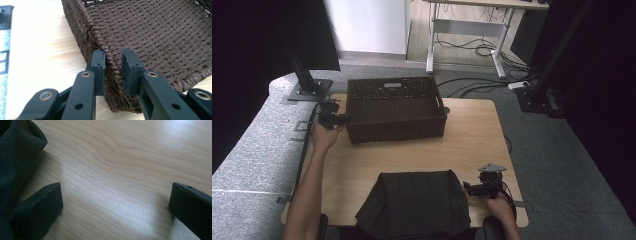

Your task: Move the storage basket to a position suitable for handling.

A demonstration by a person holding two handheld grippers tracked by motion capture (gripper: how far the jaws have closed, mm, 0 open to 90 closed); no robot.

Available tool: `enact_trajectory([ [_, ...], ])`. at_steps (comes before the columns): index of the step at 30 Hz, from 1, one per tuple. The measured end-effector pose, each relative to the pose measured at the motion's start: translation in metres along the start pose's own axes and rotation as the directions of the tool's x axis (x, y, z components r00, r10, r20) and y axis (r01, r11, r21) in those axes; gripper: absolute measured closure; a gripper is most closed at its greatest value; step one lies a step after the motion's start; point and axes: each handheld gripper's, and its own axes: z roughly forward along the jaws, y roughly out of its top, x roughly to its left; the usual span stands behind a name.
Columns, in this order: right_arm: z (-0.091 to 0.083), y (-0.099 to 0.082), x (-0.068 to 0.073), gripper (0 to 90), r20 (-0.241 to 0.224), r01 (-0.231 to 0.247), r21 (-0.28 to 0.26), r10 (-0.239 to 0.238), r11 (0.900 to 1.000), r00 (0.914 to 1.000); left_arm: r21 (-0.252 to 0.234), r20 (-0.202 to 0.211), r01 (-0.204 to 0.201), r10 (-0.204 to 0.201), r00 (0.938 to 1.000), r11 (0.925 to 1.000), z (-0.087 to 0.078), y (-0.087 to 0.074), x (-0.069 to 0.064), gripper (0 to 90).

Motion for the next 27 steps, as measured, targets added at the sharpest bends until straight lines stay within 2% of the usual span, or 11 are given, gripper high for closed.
enact_trajectory([
  [9, 0.000, 0.000, 0.000, 0.0, 0.000, 0.000, 0.000, 0.000, 1.0000, 1.0000, 0.002, 0.029, -0.042, 0.042, 0.9987, 0.9991, 0.000, -0.004, -0.020, 74.8],
  [15, 0.000, 0.000, 0.000, 0.0, 0.000, 0.000, 0.000, 0.000, 1.0000, 1.0000, -0.008, 0.058, -0.055, 0.055, 0.9968, 0.9985, -0.002, -0.009, -0.034, 74.6],
  [27, 0.000, 0.000, 0.000, 0.0, 0.000, 0.000, 0.000, 0.000, 1.0000, 1.0000, -0.007, 0.084, -0.102, 0.102, 0.9912, 0.9948, -0.013, -0.025, -0.063, 74.1],
])
